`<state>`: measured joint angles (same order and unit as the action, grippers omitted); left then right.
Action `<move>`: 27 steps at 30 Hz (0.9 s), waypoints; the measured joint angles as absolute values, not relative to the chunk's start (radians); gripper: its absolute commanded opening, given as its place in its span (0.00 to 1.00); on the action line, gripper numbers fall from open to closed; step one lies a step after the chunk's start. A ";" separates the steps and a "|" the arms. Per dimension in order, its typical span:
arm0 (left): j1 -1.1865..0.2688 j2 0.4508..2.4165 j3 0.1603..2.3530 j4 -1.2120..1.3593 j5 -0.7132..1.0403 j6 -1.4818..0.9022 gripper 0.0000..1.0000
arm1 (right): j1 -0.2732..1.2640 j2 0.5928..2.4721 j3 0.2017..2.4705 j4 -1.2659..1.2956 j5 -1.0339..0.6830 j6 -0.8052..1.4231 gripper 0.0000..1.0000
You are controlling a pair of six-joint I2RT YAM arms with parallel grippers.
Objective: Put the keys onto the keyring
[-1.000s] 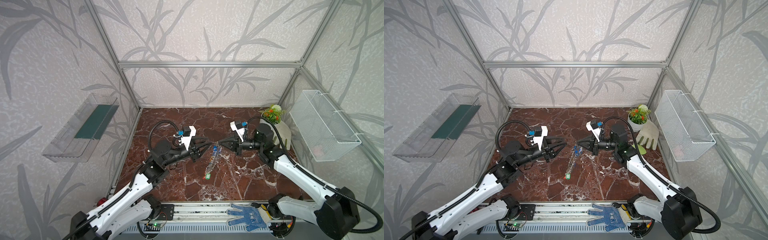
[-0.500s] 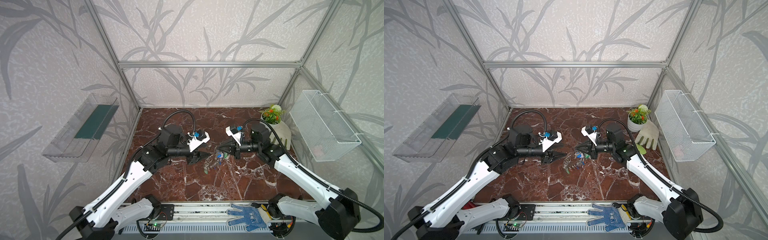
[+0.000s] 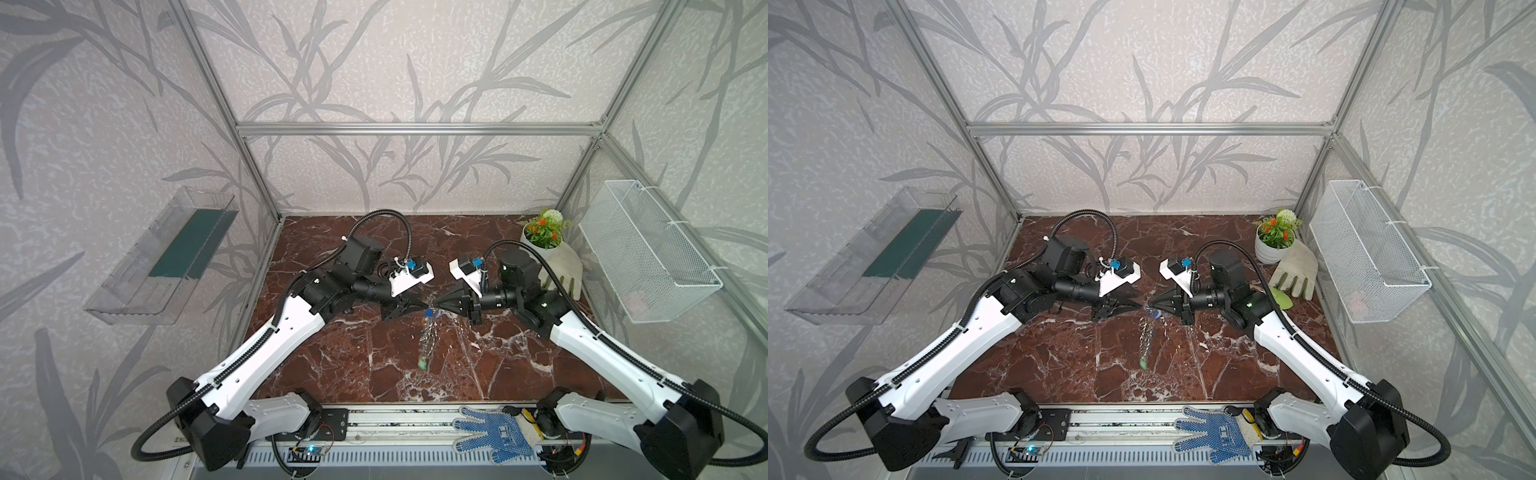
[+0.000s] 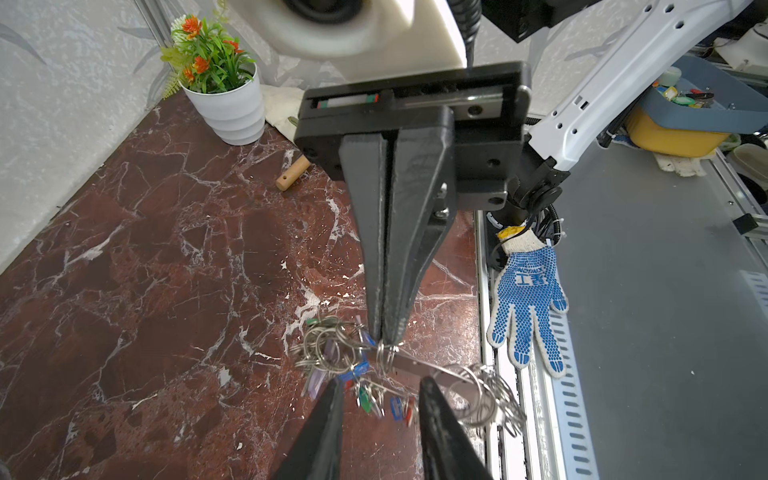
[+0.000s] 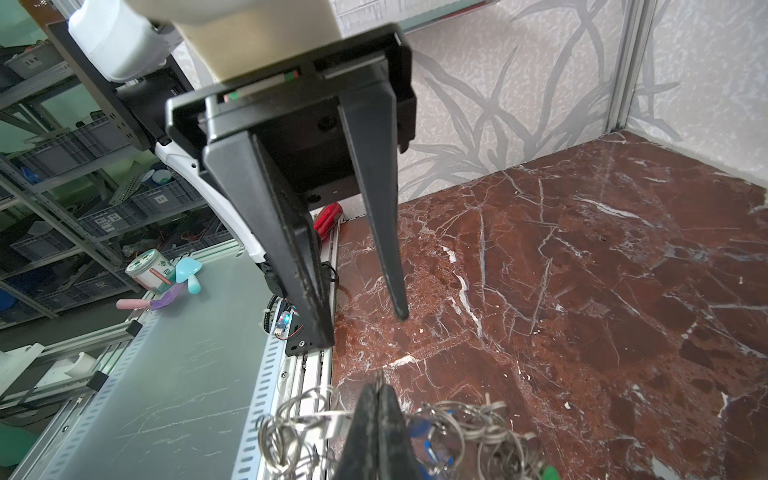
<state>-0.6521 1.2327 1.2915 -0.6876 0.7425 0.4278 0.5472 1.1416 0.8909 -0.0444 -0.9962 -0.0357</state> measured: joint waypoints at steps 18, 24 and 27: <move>-0.655 1.315 1.325 -0.718 0.813 0.428 0.03 | 0.547 1.142 0.891 -0.020 -1.016 -0.022 0.00; -0.655 1.319 1.327 -0.718 0.822 0.408 0.00 | 0.547 1.142 0.891 -0.020 -1.019 -0.019 0.00; -0.654 1.304 1.305 -0.678 0.814 0.360 0.00 | 0.545 1.141 0.891 -0.016 -1.010 -0.012 0.10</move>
